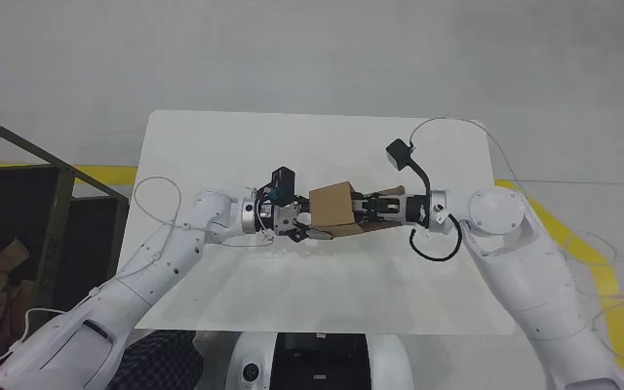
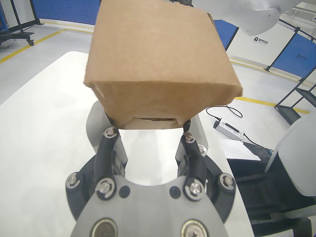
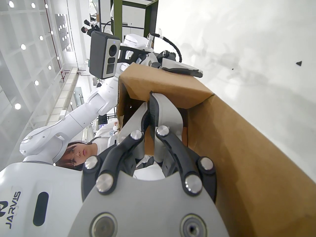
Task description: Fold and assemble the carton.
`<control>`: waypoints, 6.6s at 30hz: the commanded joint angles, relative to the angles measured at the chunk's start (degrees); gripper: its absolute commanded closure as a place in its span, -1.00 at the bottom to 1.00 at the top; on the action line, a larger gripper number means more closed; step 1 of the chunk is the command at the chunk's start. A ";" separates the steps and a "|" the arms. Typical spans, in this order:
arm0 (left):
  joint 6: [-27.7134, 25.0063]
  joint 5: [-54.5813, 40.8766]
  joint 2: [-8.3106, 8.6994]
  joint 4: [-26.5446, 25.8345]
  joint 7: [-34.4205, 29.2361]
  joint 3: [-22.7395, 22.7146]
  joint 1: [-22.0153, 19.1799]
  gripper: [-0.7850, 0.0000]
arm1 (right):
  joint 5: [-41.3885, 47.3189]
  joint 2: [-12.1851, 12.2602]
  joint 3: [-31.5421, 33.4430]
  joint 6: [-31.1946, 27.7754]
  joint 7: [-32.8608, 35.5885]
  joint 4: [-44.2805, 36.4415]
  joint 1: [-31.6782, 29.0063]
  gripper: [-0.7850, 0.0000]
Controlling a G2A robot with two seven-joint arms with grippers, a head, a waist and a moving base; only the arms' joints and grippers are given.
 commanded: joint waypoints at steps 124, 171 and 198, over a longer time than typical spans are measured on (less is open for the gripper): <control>0.00 -10.23 2.49 1.29 -2.14 4.85 -2.73 -1.00 | 7.13 4.11 9.61 -5.21 1.46 2.41 -9.75 1.00; 0.00 -11.79 3.47 -0.10 0.48 4.02 -2.32 -0.04 | 11.66 3.79 8.82 -6.48 -1.89 5.60 -11.41 0.99; 0.00 -9.85 4.09 0.92 5.18 4.13 -2.45 -0.19 | 22.64 3.23 11.32 -6.93 -6.68 14.12 -16.10 1.00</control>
